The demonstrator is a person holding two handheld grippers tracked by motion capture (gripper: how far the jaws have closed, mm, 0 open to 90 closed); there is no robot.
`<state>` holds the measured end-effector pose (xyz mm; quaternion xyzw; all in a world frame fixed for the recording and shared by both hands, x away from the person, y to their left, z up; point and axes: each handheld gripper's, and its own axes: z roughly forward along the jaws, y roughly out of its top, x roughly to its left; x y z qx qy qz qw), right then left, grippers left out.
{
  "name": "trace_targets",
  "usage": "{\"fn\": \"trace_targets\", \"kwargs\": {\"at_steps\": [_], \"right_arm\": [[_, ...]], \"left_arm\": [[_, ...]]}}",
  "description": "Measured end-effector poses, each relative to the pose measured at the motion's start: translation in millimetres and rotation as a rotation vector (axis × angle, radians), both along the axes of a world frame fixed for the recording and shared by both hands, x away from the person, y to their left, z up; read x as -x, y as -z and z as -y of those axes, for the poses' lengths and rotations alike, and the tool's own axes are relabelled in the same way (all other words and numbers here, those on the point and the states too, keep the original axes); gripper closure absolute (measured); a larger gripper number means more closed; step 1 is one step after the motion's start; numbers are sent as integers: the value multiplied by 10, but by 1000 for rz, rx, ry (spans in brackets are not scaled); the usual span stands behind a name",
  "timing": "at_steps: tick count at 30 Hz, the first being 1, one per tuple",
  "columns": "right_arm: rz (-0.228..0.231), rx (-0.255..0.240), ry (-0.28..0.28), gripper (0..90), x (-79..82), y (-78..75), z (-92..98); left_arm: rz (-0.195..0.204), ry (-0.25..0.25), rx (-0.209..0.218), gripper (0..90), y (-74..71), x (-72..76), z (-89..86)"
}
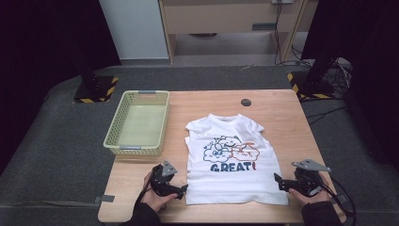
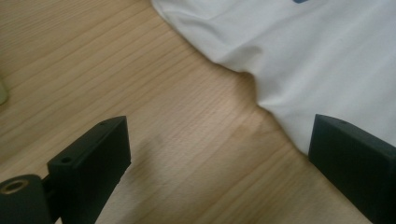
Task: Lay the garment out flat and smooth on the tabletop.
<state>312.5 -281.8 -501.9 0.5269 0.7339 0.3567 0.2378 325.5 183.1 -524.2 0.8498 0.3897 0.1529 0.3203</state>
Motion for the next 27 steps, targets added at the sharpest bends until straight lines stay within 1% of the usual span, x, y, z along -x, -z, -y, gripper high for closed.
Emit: {"fn": "trace_targets", "kwargs": {"at_steps": [3,7,12,14,23,27], "right_arm": [[32,-25,29,57,-77,-74,51],[39,-43,37,66,-151,-133,93],[48,-48,51,66,-263,-186,91],[54,-46,52,66,-318,-209,75],[79,-37,60,67,-554,-324,0],[98,-37,64,68,-667,-391,-25]], "left_arm": [[-3,-26,-6,55,13,-42,-71],[-6,-51,-9,55,30,-90,-140],[-11,-74,-23,55,60,-143,-201],[-15,-84,-16,52,77,-167,-219],[9,-97,4,21,110,-191,-231],[35,-99,23,4,142,-180,-235]]}}
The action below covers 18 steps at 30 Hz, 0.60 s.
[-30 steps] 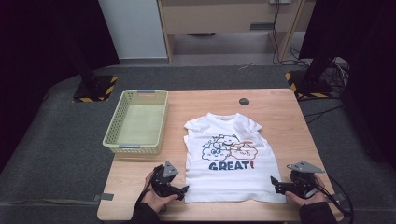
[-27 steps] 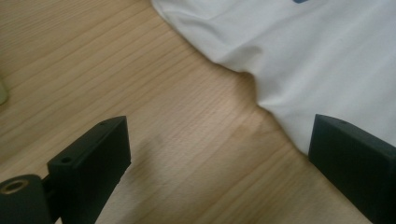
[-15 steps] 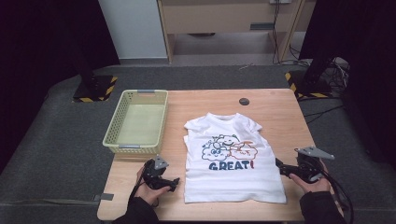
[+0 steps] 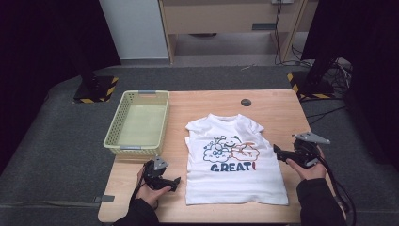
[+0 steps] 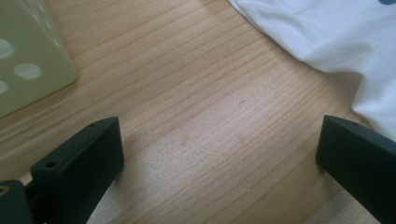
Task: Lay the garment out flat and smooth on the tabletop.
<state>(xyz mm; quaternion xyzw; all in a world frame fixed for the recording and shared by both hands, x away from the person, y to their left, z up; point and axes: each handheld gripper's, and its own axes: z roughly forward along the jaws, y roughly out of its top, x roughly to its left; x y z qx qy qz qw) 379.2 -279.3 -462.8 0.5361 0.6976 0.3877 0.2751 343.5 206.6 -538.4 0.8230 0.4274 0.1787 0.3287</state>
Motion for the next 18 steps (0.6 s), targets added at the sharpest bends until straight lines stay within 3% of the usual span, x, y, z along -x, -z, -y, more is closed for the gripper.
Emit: {"fn": "trace_targets", "kwargs": {"at_steps": [6,18], "right_arm": [[13,0,4,69,-154,-64,-34],[14,14,-9,76,-488,-139,-211]], "left_arm": [[22,12,14,2,21,-6,-14],[23,39,13,1,22,-7,-38]]}}
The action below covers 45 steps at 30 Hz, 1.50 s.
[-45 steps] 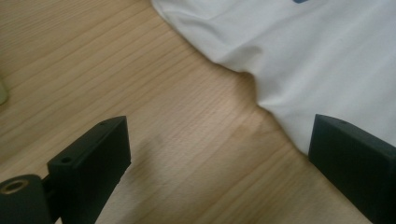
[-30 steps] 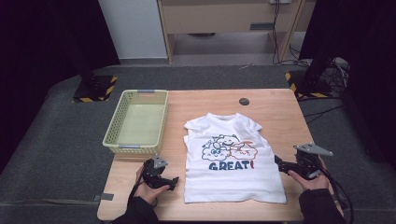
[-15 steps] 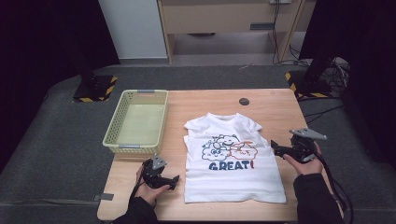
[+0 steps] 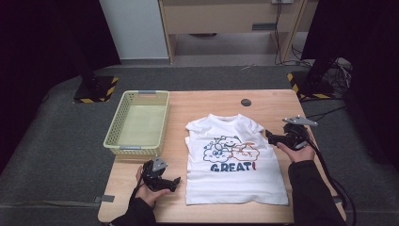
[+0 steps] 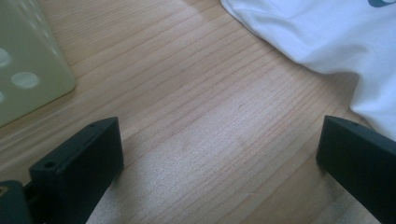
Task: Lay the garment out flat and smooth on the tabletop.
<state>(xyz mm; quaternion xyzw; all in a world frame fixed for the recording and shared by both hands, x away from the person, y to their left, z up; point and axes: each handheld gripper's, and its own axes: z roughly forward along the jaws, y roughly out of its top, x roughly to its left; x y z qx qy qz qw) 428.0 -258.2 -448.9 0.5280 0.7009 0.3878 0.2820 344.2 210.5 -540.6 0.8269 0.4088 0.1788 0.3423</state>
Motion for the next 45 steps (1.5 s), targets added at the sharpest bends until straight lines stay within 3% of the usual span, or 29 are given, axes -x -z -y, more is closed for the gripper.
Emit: {"fn": "trace_targets", "kwargs": {"at_steps": [15,21,28,45], "right_arm": [[-12,-3,19,88,-351,117,-100],[-11,-9,13,105,-469,201,-124],[-44,10,31,129,-614,321,-118],[-127,-44,48,276,-846,723,-211]], "left_arm": [[1,27,3,1,1,7,-30],[0,14,3,1,1,-7,-35],[0,11,4,2,1,-15,-35],[-1,12,0,0,-1,-23,-41]]}}
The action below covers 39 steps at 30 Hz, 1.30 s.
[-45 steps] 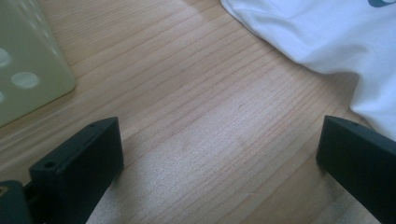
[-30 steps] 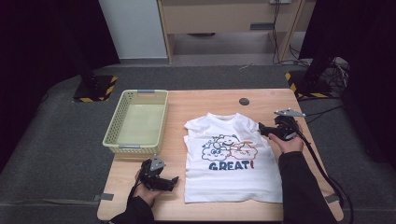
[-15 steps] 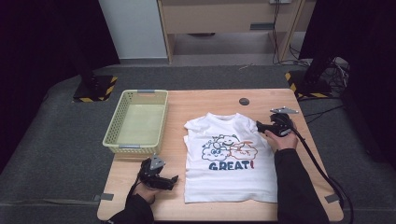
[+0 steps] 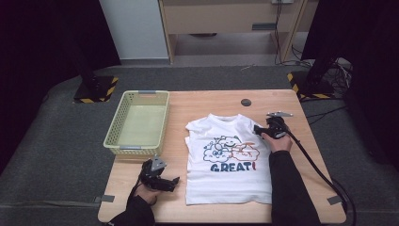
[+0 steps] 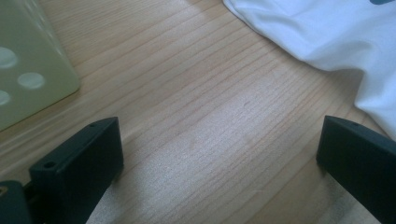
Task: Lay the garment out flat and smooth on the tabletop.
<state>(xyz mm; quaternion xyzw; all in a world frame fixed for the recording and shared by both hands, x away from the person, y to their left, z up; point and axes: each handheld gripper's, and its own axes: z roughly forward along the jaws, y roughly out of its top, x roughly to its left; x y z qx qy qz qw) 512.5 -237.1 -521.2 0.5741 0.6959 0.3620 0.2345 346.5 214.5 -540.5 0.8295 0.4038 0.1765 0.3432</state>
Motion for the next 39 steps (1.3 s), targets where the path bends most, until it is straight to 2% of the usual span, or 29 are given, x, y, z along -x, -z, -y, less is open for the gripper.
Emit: {"fn": "trace_targets", "kwargs": {"at_steps": [8,18,22,26,29,34,39], "right_arm": [[-4,3,-24,428,-17,59,-21],[-11,4,-62,549,-3,126,-61],[6,6,-66,588,9,150,-68],[18,31,-67,624,28,159,-87],[23,41,-57,688,38,161,-98],[20,24,-83,812,54,161,-111],[12,-10,-73,852,59,163,-114]], "left_arm": [[0,-2,0,0,0,0,2],[0,-7,0,1,0,3,4],[0,-7,0,1,0,4,4],[1,-7,0,1,0,4,4],[0,-7,0,1,0,5,4],[1,-8,2,1,1,5,6],[1,-7,0,0,0,5,5]]}}
